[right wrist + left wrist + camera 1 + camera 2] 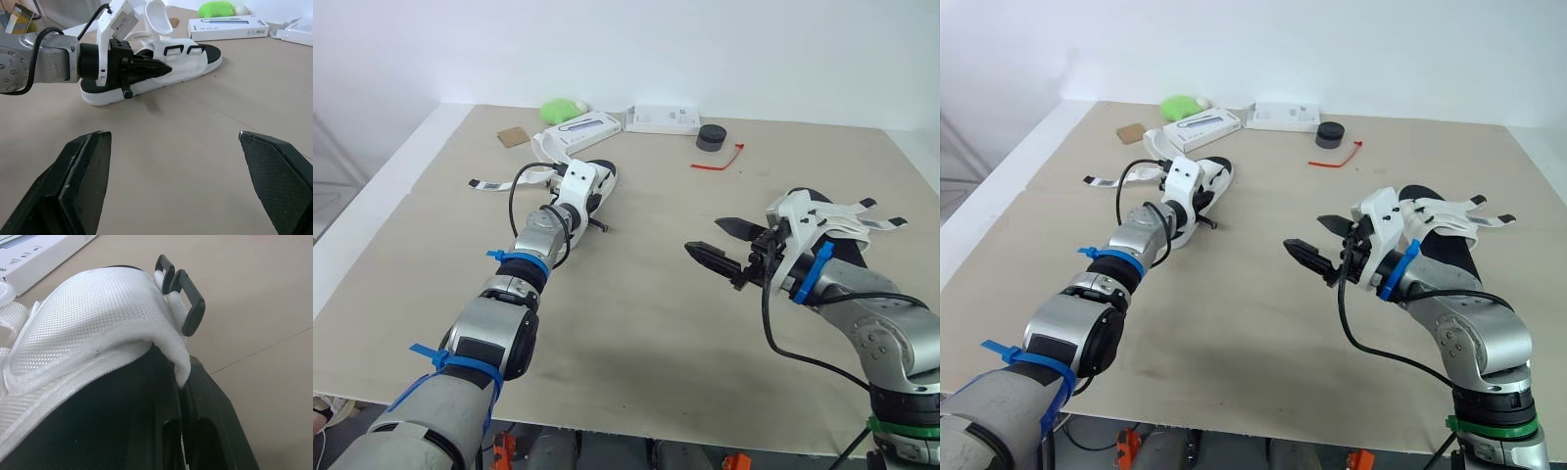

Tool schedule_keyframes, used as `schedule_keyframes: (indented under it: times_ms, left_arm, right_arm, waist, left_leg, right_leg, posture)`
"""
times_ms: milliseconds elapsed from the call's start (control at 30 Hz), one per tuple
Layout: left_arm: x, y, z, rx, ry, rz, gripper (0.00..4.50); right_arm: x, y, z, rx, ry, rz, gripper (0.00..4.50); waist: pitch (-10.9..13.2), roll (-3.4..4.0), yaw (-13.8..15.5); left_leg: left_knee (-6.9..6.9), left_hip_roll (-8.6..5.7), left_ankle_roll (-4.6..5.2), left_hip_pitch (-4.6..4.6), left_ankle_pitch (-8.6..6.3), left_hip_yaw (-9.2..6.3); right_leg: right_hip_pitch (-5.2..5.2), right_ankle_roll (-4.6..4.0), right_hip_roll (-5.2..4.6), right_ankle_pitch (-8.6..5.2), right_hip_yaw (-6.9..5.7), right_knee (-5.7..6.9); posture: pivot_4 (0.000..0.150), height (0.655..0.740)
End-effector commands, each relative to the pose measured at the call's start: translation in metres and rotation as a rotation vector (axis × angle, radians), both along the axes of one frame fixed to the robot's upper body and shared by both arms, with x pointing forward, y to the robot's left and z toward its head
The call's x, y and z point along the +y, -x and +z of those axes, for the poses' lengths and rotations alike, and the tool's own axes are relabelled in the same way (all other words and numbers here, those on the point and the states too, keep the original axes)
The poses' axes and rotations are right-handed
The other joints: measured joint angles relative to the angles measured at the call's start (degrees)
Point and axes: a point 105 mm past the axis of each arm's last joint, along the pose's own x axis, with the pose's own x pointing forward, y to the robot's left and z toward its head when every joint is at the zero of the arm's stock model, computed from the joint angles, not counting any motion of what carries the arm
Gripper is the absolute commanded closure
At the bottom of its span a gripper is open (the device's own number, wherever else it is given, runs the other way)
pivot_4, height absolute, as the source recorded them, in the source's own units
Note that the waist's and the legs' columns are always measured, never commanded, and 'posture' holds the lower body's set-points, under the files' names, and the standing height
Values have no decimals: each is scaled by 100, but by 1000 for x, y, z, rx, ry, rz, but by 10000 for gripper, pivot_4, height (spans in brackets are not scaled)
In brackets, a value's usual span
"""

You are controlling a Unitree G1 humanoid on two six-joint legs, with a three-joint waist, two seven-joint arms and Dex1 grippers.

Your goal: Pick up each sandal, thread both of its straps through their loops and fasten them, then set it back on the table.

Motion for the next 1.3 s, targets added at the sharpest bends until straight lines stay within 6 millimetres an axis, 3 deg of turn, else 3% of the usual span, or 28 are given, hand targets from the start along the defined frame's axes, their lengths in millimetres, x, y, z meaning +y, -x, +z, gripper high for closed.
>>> schedule_keyframes:
  times_ms: [33, 167, 267, 467, 633, 767, 800, 867, 1067, 1300]
  left_arm:
    - [-14, 12, 30, -127, 68, -179, 44353]
    - [-18, 46, 35, -199, 71, -438, 44353]
    - [-12, 90, 21, -209, -23, -699, 44353]
    - [9, 154, -9, -153, -179, -1052, 44353]
    - [11, 180, -14, -134, -207, -1232, 44353]
    - [11, 186, -21, -111, -236, -1295, 44353]
    - [10, 186, -23, -107, -236, -1297, 45000]
    - [7, 186, -26, -104, -218, -1300, 45000]
    - [-6, 182, -40, -105, -208, -1290, 45000]
    - [-17, 181, -43, -96, -181, -1293, 45000]
  right_arm:
    - [1, 5, 15, -57, -8, 17, 0]
    - [-5, 18, 21, -59, -14, 49, 0]
    - [-16, 31, 25, -44, -35, 79, 0]
    - [-32, 52, 19, 25, 13, 105, 0]
    - [-31, 62, 11, 69, 73, 142, 0]
    - [-26, 68, 4, 97, 103, 178, 0]
    - [-25, 69, 3, 101, 107, 186, 5646]
    - [-21, 69, -3, 114, 125, 208, 12581]
    - [-10, 69, -16, 163, 141, 303, 42979]
    - [-2, 49, -44, 224, 266, 367, 44173]
  waist:
    - [0, 0, 1]
    - [0, 1, -3]
    - [0, 2, -10]
    - [-3, 6, -15]
    - [-3, 7, -2]
    - [-3, 7, 0]
    - [-3, 7, 1]
    - [-3, 7, 1]
    - [-5, 10, 3]
    - [-10, 18, 22]
  left_leg:
    - [0, 0, 0, 0, 0, 0]
    - [-9, 0, -3, -3, 2, 3]
    - [-21, 4, -6, -6, 1, 7]
    - [-18, 16, -2, 3, 2, 13]
    - [-8, 24, 19, 5, 15, 25]
    - [0, 29, 34, 5, 24, 38]
    - [3, 32, 35, 5, 25, 42]
    - [5, 33, 37, 5, 26, 45]
    - [6, 34, 37, 4, 27, 51]
    - [12, 33, 49, 7, 35, 68]
  right_leg:
    - [0, -4, 0, 3, 0, 0]
    - [-6, -33, -1, 19, 6, -1]
    - [-14, -41, -1, 19, 12, -1]
    - [-10, -52, 6, 21, 13, 5]
    - [-12, -53, 5, 31, 14, 1]
    - [-11, -46, 1, 29, 15, -3]
    - [-12, -46, 1, 32, 15, -3]
    - [-12, -46, 1, 33, 15, -3]
    - [-15, -30, 0, 41, 19, -5]
    - [-12, -26, -8, 46, 24, -6]
  posture:
    - [1500, 7400]
    - [1500, 7400]
    - [1500, 7400]
    - [1500, 7400]
    - [1500, 7400]
    - [1500, 7400]
    - [1500, 7400]
    - [1500, 7400]
    - [1500, 7400]
    - [1500, 7400]
